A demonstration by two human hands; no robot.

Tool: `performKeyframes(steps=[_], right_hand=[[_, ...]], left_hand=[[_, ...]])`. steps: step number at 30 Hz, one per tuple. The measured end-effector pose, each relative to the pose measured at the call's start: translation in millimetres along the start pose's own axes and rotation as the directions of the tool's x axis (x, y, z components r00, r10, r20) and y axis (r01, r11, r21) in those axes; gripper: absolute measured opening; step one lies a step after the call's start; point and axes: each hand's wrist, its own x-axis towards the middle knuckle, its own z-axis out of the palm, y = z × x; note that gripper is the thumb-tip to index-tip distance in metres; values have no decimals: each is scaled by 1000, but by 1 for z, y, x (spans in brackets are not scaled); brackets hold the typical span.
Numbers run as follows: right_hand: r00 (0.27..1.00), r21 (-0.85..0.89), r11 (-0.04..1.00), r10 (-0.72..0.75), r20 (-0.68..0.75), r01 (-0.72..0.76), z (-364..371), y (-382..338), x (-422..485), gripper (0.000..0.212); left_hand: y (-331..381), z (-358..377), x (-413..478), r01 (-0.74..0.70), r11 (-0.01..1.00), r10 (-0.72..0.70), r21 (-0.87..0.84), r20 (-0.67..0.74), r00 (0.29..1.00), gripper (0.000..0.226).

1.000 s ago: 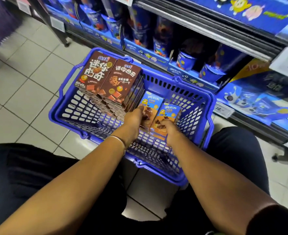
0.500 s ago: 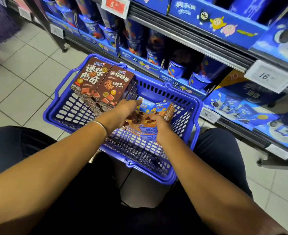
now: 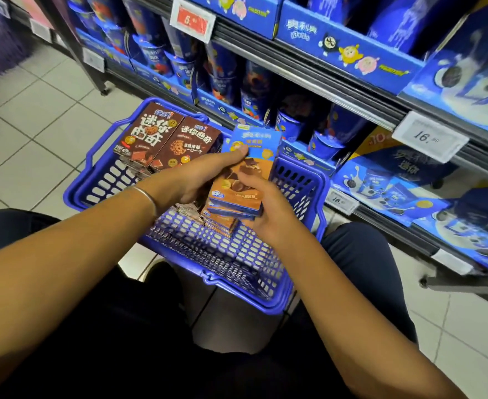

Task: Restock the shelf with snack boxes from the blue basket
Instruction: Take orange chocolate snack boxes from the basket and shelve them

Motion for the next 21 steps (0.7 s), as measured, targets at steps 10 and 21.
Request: performKeyframes(steps=[10, 21], right_hand=[[989, -78, 992, -102, -104, 94, -11, -15, 11, 74], [894, -363, 893, 86, -440, -265, -18, 70, 65, 46]], left_hand=[[10, -1, -12, -236, 887, 223, -396, -81, 972, 42], [6, -14, -32, -277, 831, 232, -483, -152, 961, 32]])
